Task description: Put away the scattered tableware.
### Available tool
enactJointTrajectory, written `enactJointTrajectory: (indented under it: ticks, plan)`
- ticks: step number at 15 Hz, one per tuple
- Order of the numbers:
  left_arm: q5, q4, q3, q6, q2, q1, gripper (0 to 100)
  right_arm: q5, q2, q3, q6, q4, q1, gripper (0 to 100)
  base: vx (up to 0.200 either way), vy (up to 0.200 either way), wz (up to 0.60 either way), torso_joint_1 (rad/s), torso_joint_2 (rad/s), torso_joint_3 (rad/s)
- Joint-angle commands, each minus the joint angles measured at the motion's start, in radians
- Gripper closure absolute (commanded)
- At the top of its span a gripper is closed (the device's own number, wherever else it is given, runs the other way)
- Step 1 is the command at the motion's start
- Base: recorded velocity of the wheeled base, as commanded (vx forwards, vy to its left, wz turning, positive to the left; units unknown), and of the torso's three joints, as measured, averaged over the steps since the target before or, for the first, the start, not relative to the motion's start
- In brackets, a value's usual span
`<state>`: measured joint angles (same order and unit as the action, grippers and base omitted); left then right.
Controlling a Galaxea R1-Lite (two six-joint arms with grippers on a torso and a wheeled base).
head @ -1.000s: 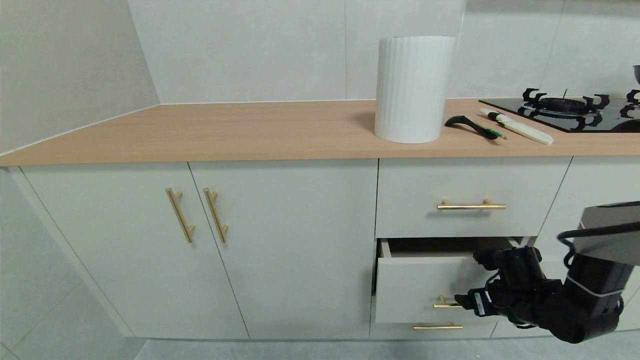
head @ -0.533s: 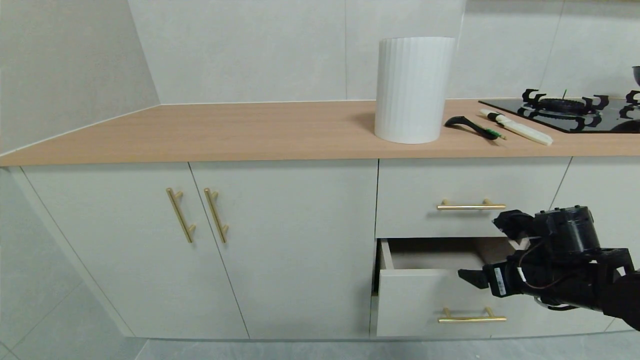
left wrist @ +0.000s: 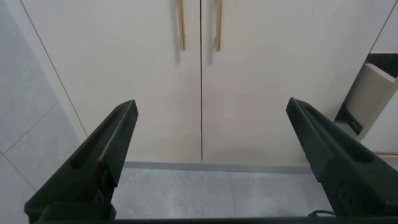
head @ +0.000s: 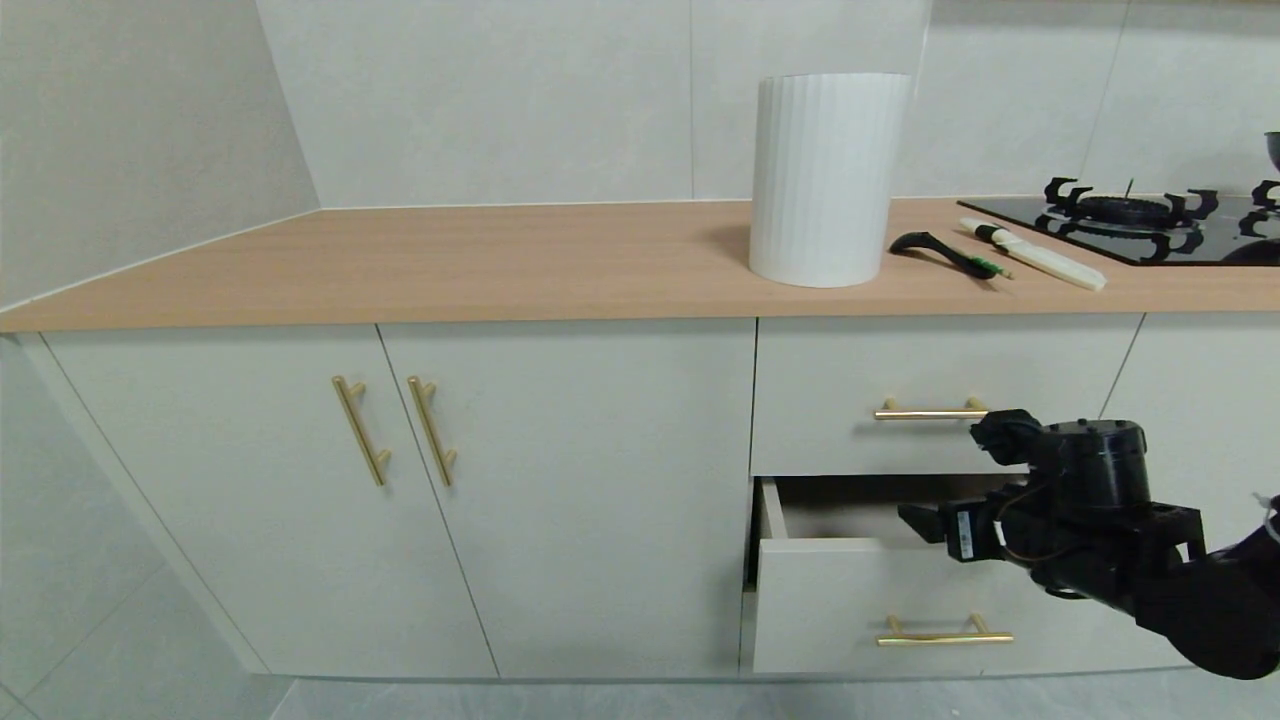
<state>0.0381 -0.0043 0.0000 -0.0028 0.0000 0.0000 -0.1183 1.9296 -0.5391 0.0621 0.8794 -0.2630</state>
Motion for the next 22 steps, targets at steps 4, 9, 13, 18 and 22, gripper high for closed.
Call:
enactJointTrajectory:
  ticks: [4,9,13,18,22]
  plan:
    - [0.000,0.000,0.000,0.000,0.000,0.000,0,-0.007,0.117,0.007,0.001,0.029,0.001,0,0.000,0.000,0.00,0.000,0.00,0.000]
    - [0.000,0.000,0.000,0.000,0.000,0.000,0,-0.006,0.117,0.011,-0.001,0.027,0.002,0,0.000,0.000,0.00,0.000,0.00,0.000]
    - [0.000,0.000,0.000,0.000,0.000,0.000,0,-0.006,0.104,0.022,-0.004,0.018,0.001,0,0.000,0.000,0.00,0.000,0.00,0.000]
    - [0.000,0.000,0.000,0.000,0.000,0.000,0,-0.001,0.077,0.034,-0.010,-0.011,0.001,0,0.000,0.000,0.00,0.000,0.00,0.000]
    - [0.000,0.000,0.000,0.000,0.000,0.000,0,0.019,0.003,0.033,-0.030,-0.152,-0.001,0,0.000,0.000,0.00,0.000,0.00,0.000]
